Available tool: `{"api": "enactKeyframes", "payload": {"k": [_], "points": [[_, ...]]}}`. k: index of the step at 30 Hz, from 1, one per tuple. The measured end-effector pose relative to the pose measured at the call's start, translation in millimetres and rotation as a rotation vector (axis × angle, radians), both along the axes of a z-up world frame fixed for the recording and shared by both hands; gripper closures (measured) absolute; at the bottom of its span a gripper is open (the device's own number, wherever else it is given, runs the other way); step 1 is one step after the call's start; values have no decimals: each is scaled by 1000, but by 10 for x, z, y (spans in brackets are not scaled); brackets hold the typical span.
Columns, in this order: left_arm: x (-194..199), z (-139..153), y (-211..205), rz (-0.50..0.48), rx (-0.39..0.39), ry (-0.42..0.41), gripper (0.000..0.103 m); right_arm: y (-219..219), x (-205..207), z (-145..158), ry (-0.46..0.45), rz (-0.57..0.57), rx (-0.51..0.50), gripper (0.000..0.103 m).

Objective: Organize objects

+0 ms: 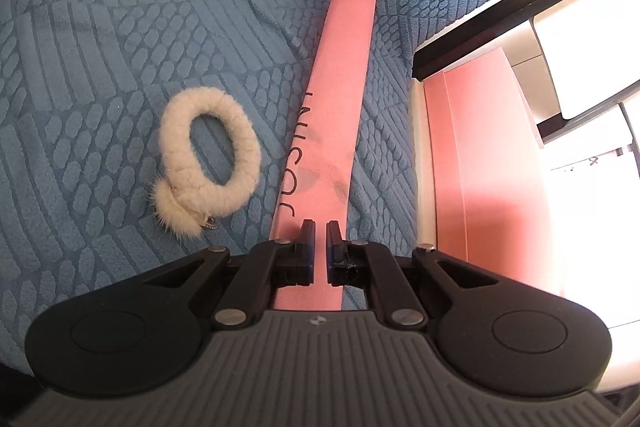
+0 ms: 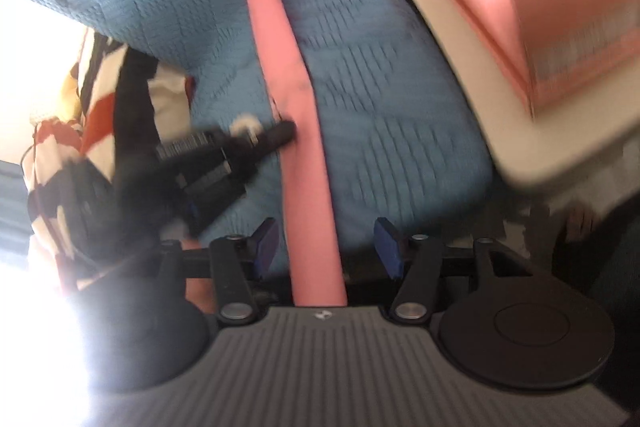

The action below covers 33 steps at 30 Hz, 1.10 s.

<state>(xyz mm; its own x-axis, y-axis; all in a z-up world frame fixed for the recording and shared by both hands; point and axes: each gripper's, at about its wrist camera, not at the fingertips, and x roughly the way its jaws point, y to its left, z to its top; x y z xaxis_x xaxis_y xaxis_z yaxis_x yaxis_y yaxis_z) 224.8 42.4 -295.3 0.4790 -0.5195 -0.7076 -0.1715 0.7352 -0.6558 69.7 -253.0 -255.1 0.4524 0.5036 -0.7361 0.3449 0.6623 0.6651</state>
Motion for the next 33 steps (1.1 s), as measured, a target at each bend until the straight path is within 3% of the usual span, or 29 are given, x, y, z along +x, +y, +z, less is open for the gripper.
{"api": "enactKeyframes", "payload": {"k": [13,15,16,20,33], "points": [[74,-2,-25,-24,12,0,95,266,30,-619,95,21,264,49],[66,13,-34,-34,23,-3,95,274,16,-671,115,20,301,55],[69,21,-44,-40,32,-5,95,284,13,-678,121,18,305,69],[97,71,-103,-81,67,-14,95,309,9,-547,72,31,289,89],[368,142,-369,-233,153,-75,95,151,-202,-161,40,44,245,94]]}}
